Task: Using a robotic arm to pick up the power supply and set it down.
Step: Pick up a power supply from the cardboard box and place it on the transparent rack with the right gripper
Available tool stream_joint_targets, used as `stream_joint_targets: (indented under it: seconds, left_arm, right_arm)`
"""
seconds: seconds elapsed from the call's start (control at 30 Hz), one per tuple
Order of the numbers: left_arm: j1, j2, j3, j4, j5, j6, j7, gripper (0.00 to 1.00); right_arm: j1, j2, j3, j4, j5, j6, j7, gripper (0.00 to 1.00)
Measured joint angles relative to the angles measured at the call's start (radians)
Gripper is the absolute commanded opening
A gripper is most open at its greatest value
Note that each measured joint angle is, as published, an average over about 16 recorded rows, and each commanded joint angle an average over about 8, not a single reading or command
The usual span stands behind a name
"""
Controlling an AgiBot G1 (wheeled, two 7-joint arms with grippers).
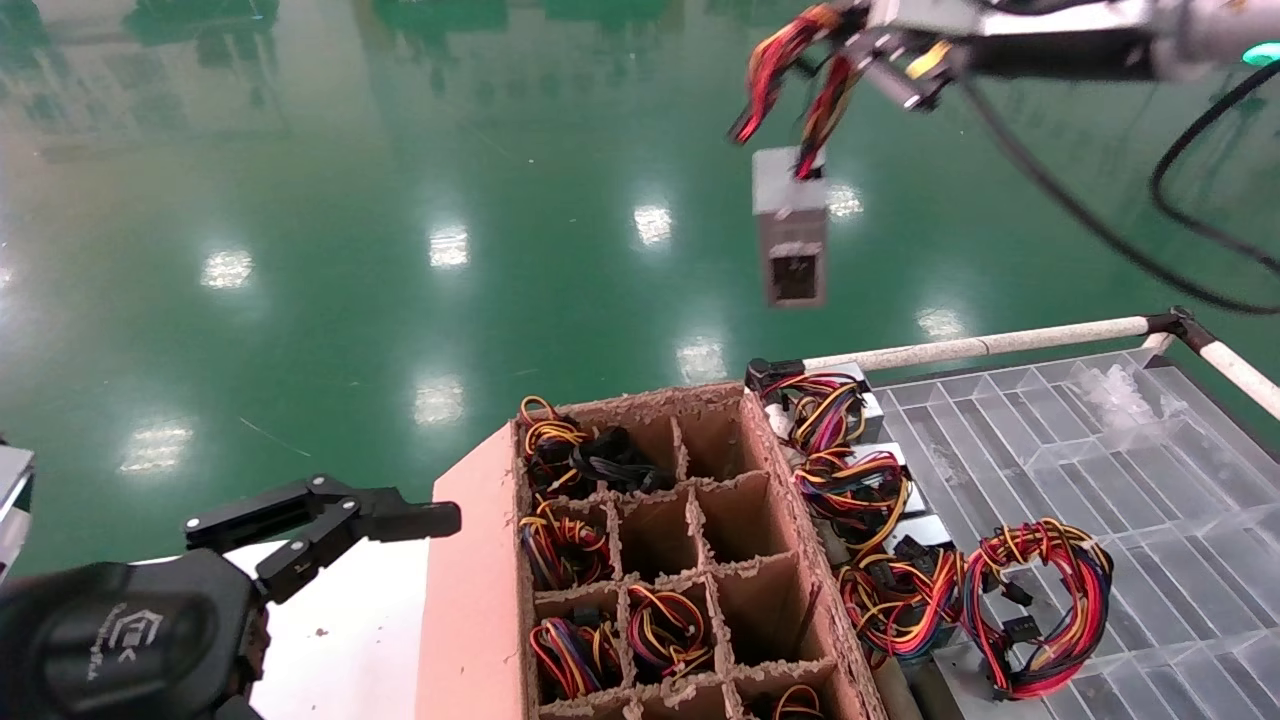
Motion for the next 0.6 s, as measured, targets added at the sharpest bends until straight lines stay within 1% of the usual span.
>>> stream_joint_targets:
  seconds: [0.2, 0.43, 0.6]
  left_arm:
    - [0.0, 0.0, 0.0, 0.0, 0.0, 0.0, 0.0, 1.0]
    - [0.0, 0.0, 0.0, 0.0, 0.0, 0.0, 0.0, 1.0]
    - [0.0, 0.0, 0.0, 0.0, 0.0, 0.0, 0.0, 1.0]
  right_arm:
    - [0.011, 0.017, 0.008, -0.088, -0.004, 0.02, -0.066, 0.0]
    - [0.01, 0.032, 0.006, -0.193, -0.011, 0.021, -0.136, 0.0]
    - [0.001, 0.029, 0.003, -0.265, -0.014, 0.022, -0.178, 0.0]
